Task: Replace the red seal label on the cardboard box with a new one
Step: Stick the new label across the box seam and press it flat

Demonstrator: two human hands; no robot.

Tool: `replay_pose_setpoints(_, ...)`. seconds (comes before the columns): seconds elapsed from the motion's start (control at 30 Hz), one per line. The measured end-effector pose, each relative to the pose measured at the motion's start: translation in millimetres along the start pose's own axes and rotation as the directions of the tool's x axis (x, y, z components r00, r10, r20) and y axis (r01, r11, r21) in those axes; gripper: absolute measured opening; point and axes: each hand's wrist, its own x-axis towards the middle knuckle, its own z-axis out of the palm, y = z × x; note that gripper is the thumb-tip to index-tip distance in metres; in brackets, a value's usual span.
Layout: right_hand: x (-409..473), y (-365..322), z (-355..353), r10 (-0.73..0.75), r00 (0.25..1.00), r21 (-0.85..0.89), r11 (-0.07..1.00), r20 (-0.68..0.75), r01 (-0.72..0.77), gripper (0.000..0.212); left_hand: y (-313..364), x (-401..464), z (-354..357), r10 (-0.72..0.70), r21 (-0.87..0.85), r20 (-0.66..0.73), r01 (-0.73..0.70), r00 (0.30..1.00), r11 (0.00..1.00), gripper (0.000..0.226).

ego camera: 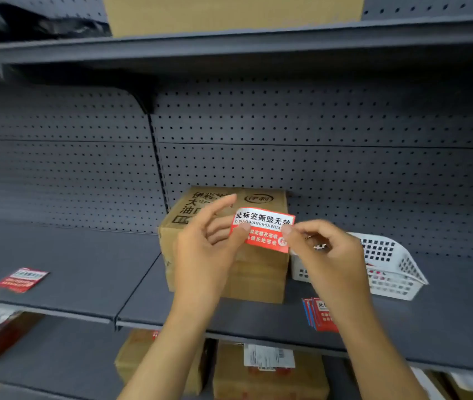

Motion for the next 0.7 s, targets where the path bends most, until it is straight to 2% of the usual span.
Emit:
replay_pose_setpoints(0.1, -15.9, -3.2, 27.6, -0.023, 1.0, -0.06, 0.998, -0.007, 0.022, 0.009, -6.6, 0.1, -34.5, 0.018, 0.107, -0.014, -0.016, 1.0, 0.994, 0.043)
replay_pose_setpoints(0.3, -39.9, 6.9, 72.0, 0.005, 1.0, -0.147, 0.989, -0.024, -0.008, 0.012, -30.0, 5.5, -84.4, 0.034, 0.257, 0.045, -0.045, 0.998, 0.965, 0.025)
replay_pose_setpoints(0.4, -48.2, 23.3, 88.6, 0.023, 0.998, -0.186, 0.982, -0.062, -0.034, 0.014, -50.6, 7.5, -99.3, -0.021, 0.265, 0.076, 0.0, 0.997, 0.964, 0.017)
replay_pose_setpoints(0.5, -52.9, 41.0, 100.4, 0.047, 0.995, -0.214, 0.975, -0.083, -0.064, 0.016, -73.0, 9.8, -104.1, -0.056, 0.29, 0.078, 0.031, 0.995, 0.956, 0.021)
replay_pose_setpoints(0.7, -50.0, 76.2, 113.9, 0.032, 0.994, -0.34, 0.938, -0.1, -0.064, 0.019, -109.7, 16.1, -98.5, -0.029, 0.353, 0.041, 0.012, 0.999, 0.936, 0.018)
